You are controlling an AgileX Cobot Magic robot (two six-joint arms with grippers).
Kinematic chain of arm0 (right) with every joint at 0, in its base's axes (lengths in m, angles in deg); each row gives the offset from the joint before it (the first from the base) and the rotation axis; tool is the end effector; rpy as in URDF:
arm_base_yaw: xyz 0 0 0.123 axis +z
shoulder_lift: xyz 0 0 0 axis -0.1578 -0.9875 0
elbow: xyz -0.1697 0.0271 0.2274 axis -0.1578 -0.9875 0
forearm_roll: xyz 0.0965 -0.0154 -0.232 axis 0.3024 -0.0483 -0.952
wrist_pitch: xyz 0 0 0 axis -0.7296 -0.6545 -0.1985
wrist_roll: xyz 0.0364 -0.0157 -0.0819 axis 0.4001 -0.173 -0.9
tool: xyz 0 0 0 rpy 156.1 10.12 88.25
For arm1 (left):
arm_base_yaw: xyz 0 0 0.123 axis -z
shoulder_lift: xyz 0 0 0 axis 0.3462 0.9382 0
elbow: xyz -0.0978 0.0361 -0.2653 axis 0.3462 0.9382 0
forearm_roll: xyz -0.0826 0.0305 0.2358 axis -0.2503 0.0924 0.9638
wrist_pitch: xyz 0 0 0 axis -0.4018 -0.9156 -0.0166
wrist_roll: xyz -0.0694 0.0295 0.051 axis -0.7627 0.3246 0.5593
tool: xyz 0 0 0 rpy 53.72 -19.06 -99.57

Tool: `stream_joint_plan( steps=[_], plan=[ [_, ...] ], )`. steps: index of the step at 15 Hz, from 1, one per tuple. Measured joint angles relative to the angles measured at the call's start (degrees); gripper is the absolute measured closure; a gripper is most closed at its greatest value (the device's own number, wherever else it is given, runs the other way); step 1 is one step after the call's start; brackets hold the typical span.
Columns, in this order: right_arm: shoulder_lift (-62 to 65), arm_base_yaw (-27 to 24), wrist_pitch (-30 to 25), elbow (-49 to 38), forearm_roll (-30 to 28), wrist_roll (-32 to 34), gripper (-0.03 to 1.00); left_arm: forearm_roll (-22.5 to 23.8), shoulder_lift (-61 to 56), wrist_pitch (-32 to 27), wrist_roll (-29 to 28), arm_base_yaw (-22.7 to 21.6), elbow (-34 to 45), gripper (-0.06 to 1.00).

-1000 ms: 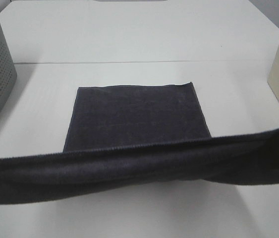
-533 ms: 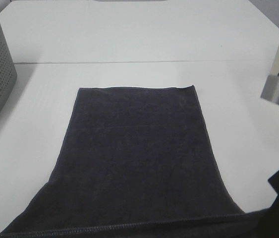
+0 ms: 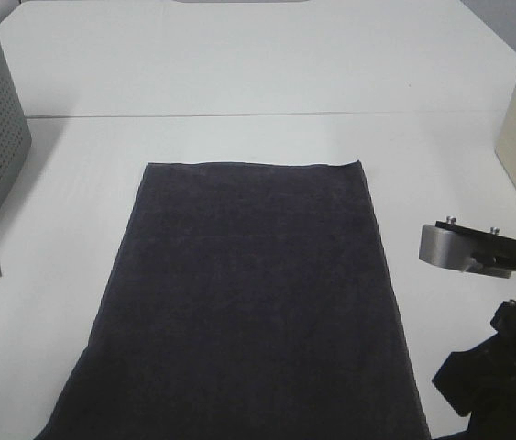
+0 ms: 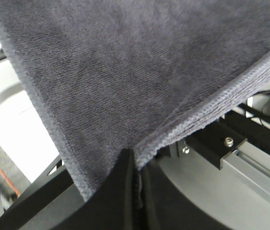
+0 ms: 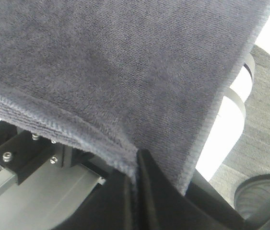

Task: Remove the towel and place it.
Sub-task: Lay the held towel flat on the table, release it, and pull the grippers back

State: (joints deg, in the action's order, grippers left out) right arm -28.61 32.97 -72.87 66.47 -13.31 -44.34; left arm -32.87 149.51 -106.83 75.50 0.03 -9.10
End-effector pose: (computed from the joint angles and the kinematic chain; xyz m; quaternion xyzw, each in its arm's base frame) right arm 0.1409 0.1029 0.1989 0.1286 -0.9688 -0.1887 0.0965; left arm 0.1375 -0.1036 0.2030 -0.0979 -0.9526 0.2630 0.1173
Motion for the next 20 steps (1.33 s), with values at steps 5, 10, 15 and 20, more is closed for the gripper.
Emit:
stream_joint_plan(
  steps=[5,10,15,20],
  plan=[
    [-6.99,0.0,1.78,-0.06,-0.86,-2.64,0.96,-1.6,15.36,1.15,5.84,0.0,-0.17,0.94],
    [-17.07,0.0,5.5,-0.4,-1.95,-4.81,0.96,-4.13,25.84,5.39,11.46,0.0,-0.74,0.94],
    [-21.94,-0.11,7.28,-0.34,-1.32,-6.25,0.96,-2.92,28.59,6.7,11.75,0.0,-3.27,0.94],
    [-22.0,-0.4,6.25,-0.46,0.4,-10.94,0.96,0.11,28.71,7.85,10.71,6.7,-3.27,0.94]
  ],
)
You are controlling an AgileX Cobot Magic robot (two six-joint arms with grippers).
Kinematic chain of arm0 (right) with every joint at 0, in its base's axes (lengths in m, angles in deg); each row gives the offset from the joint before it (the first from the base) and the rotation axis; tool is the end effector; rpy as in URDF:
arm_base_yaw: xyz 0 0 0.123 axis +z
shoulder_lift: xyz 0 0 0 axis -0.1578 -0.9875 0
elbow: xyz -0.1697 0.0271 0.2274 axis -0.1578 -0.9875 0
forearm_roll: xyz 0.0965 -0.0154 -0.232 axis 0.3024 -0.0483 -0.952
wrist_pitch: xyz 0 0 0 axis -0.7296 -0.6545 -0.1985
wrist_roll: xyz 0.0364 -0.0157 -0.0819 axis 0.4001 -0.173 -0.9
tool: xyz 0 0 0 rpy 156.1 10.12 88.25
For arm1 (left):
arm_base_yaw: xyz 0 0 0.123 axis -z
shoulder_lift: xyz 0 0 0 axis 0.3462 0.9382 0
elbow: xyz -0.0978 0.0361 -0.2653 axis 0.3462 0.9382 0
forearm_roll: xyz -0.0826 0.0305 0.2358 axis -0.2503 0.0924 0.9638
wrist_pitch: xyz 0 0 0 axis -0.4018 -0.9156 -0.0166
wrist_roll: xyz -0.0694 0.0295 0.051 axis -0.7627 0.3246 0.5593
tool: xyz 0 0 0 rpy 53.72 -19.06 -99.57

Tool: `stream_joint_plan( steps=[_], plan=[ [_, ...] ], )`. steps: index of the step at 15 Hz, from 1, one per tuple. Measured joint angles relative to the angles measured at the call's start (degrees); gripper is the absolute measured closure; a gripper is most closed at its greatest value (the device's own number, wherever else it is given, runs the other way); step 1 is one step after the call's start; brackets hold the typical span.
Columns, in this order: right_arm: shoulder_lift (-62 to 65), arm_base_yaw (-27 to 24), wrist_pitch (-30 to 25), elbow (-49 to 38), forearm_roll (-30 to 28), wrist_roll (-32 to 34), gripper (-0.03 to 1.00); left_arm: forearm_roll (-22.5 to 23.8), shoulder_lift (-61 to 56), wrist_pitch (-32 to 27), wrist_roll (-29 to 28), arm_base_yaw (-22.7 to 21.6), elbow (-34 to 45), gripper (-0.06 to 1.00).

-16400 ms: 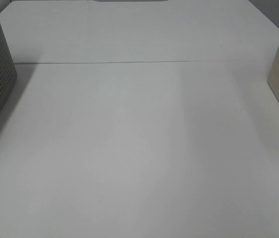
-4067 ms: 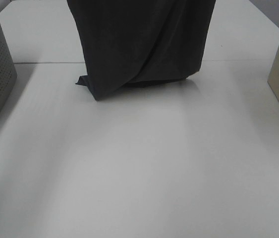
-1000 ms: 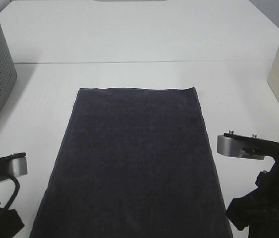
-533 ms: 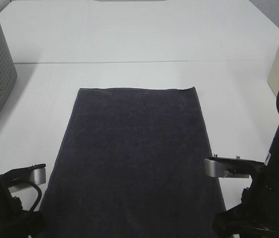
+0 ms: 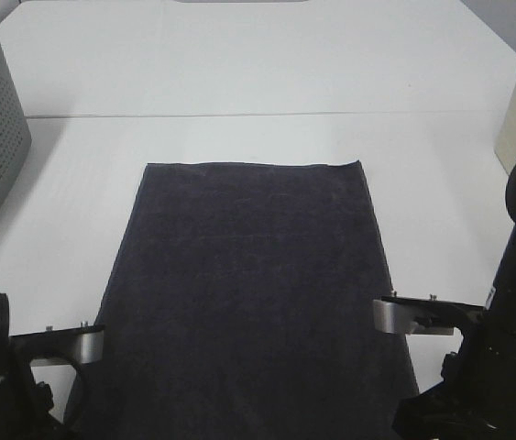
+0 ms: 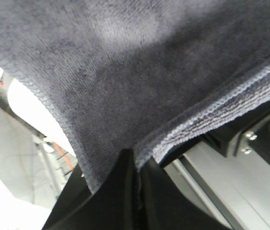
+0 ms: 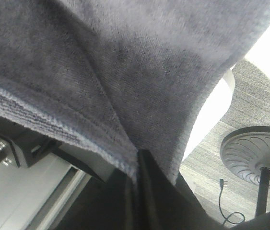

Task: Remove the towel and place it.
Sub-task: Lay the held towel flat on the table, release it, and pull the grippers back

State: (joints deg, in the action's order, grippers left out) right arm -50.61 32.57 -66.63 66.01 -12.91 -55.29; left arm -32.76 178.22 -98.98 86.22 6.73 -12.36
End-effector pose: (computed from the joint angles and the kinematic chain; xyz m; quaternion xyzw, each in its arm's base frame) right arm 0.1629 0.1093 0.1239 0.1646 -0.9509 -0.1553 0.2110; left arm 0.1646 -0.1354 0.1120 -0.1659 -0.9325 0.2031 0.2483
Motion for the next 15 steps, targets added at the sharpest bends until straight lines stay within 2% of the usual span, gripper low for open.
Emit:
stream_joint_plan(
  steps=[2,3,4,5,7,9,12,15],
  plan=[
    [0.0,-0.17,-0.23,-0.23,-0.86,-0.63,0.92,0.46,0.0,0.92,-0.57,2.12,0.0,0.92],
    [0.0,-0.23,-0.23,-0.34,-1.55,-0.63,0.86,0.92,0.06,0.92,-0.63,2.35,0.11,0.87],
    [0.0,-0.29,-0.57,-0.52,-2.92,-0.63,0.76,1.38,0.34,1.2,-0.8,2.69,0.29,0.72],
    [0.0,-0.29,-0.57,-0.52,-3.09,-0.63,0.64,1.38,0.34,1.2,-0.8,2.69,0.29,0.66],
    [0.0,-0.29,-0.57,-0.52,-3.15,-0.63,0.44,-0.06,0.34,1.49,-1.03,2.69,0.29,0.4],
    [0.0,-0.29,-0.57,-0.52,-3.09,-0.63,0.36,-0.69,0.34,1.15,-1.03,2.69,0.29,0.21],
    [0.8,-0.29,-1.2,2.23,-3.09,-0.57,0.35,-1.55,0.34,-6.36,0.17,2.69,-5.84,0.18],
    [6.02,-0.29,0.97,10.6,-6.13,2.86,0.35,-1.26,0.4,-9.34,1.72,2.69,-15.99,0.18]
  ],
)
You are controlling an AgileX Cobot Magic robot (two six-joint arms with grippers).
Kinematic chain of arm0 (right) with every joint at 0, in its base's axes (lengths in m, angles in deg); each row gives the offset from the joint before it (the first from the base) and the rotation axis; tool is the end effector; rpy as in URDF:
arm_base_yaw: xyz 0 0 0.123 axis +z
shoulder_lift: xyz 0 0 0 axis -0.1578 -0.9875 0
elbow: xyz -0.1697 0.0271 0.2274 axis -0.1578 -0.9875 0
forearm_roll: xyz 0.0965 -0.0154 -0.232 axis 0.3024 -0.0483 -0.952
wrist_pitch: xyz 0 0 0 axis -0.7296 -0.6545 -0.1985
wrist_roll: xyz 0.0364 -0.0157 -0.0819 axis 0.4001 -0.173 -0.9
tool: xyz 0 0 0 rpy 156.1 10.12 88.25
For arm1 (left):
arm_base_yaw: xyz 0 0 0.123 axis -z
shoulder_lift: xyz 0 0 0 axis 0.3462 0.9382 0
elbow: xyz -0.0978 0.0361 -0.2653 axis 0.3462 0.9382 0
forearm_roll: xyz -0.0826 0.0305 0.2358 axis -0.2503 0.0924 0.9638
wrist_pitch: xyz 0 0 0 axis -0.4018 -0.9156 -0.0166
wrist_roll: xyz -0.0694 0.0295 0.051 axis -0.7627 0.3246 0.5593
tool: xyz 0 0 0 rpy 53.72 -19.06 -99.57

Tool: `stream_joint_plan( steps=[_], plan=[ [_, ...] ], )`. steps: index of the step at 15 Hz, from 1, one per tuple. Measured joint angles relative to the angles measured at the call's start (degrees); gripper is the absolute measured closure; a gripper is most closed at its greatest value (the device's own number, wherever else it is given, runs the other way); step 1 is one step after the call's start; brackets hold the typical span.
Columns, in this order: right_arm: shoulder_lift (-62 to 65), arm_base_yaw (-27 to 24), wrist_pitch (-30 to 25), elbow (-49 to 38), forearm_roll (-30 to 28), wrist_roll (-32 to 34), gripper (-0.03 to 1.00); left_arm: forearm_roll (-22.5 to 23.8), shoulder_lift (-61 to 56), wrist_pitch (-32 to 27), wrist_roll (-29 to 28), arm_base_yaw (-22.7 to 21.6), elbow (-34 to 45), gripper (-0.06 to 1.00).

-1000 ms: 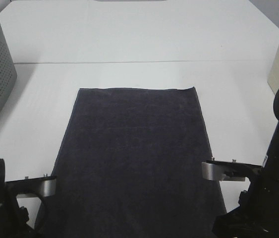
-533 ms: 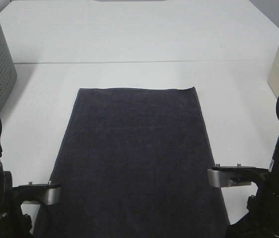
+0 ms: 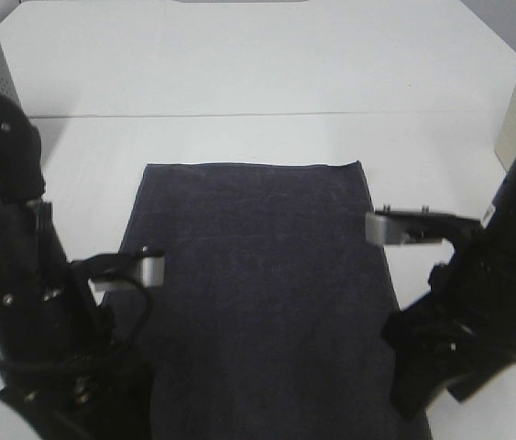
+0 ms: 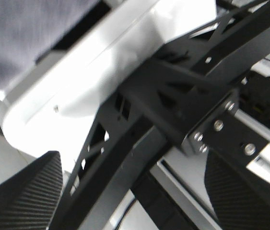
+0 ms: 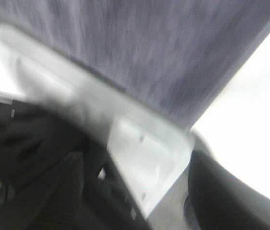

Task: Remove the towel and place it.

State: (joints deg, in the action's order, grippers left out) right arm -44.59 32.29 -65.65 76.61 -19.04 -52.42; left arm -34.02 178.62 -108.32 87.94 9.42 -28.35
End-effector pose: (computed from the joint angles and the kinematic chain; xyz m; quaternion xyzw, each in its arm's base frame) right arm 0.2066 0.1186 0.1742 0.2012 -0.9668 -0.1428 0.0661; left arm 0.2079 -0.1776 0.1580 -0.2468 -0.9125 0.2561 0.2022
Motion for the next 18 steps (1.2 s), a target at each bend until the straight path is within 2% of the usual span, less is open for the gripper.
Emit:
stream_joint_plan(
  steps=[2,6,7,11,13,15,18],
  plan=[
    [1.66,-1.32,-0.4,7.1,-3.38,1.66,0.35,3.95,0.0,-0.4,0.23,0.0,-7.96,0.18],
    [0.74,-11.4,-1.89,23.2,-2.12,0.57,0.36,20.57,1.43,0.69,-6.19,-0.23,-25.32,0.18],
    [-1.03,-13.75,-1.89,27.33,-1.78,-0.4,0.36,22.23,2.98,0.74,-6.88,-1.15,-28.93,0.18],
    [-13.98,-16.33,-7.05,42.34,-2.01,-0.97,0.25,23.03,11.75,2.06,-7.73,-10.08,-41.88,0.17],
    [-20.91,-17.19,-9.4,48.64,-0.97,-1.09,0.24,22.12,16.5,2.06,-7.91,-14.9,-47.73,0.17],
    [-28.19,-19.02,-12.55,55.35,1.32,-2.01,0.24,19.19,21.08,2.29,-7.91,-19.02,-52.65,0.17],
    [-38.22,-21.43,-13.35,66.23,2.58,-2.01,0.24,13.29,28.02,3.44,-6.65,-23.49,-58.61,0.17]
  ],
)
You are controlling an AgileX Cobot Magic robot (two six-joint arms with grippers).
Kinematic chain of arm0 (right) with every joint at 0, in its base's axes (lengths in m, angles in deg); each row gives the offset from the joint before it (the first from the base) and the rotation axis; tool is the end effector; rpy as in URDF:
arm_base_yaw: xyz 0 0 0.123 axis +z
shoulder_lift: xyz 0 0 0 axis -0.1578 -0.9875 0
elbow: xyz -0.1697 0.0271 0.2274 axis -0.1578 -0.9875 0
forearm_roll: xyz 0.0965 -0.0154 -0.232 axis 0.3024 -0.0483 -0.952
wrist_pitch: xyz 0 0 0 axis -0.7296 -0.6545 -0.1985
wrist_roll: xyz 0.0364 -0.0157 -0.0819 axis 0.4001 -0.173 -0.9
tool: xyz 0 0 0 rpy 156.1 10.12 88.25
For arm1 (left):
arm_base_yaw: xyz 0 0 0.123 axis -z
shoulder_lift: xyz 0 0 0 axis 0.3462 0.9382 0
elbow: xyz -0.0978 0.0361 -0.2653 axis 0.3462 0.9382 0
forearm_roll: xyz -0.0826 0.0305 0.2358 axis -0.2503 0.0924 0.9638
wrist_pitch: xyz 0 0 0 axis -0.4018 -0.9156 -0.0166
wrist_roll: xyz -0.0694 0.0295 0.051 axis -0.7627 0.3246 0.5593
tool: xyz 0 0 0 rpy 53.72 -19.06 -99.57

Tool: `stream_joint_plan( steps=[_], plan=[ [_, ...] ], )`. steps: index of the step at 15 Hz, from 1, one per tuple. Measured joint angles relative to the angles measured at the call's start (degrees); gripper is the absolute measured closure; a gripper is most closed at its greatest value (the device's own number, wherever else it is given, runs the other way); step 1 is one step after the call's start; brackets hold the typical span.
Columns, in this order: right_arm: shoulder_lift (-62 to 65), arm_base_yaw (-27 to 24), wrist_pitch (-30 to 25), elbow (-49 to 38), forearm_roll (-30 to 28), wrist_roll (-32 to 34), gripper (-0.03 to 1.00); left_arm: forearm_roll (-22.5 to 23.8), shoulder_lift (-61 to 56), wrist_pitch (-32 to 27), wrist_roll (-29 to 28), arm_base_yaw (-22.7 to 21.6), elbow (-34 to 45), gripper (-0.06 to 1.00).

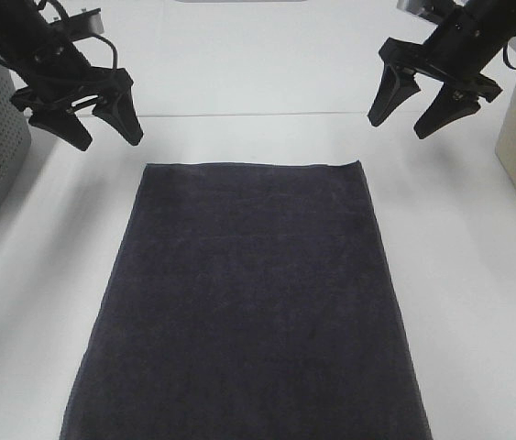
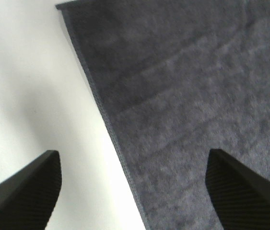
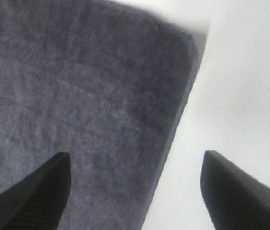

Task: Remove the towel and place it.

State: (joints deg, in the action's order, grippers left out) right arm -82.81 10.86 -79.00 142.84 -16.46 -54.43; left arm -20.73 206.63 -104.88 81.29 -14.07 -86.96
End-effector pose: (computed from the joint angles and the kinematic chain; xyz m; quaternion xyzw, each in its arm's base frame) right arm 0.4674 0.0492 0.2079 -0.0871 0.9735 0.1893 0.0948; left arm 0.4739 -0.0853 0.1910 0.1137 0.9687 -0.1891 0.1136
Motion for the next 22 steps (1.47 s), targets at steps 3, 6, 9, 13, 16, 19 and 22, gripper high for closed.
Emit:
stream_joint_plan(
  steps=[3,6,9,13,16,19,22],
  plan=[
    [-7.73,-0.92,0.0,7.79,0.11,0.46,0.24,-3.04,6.82,0.17,1.55,-1.55,-6.13,0.17],
    [-12.83,-1.03,0.0,10.31,0.4,0.46,0.24,-4.13,12.89,0.06,2.35,-1.55,-11.17,0.17],
    [-15.58,-1.03,-0.06,10.43,0.92,0.46,0.24,-4.81,16.27,-0.06,3.38,-1.55,-12.15,0.17],
    [-18.16,-1.09,0.4,10.6,1.55,0.57,0.24,-5.9,17.25,0.4,3.44,-1.72,-12.83,0.17],
    [-18.56,-1.09,2.58,10.83,2.01,0.69,0.25,-6.59,17.42,0.52,3.44,-1.72,-12.83,0.17],
    [-18.68,-0.34,5.67,11.12,1.32,1.95,0.28,-7.28,17.48,0.92,3.44,-1.03,-12.83,0.17],
    [-18.56,3.72,9.22,11.29,-5.44,4.41,0.29,-7.33,17.93,2.18,3.32,1.78,-13.06,0.18]
  ],
)
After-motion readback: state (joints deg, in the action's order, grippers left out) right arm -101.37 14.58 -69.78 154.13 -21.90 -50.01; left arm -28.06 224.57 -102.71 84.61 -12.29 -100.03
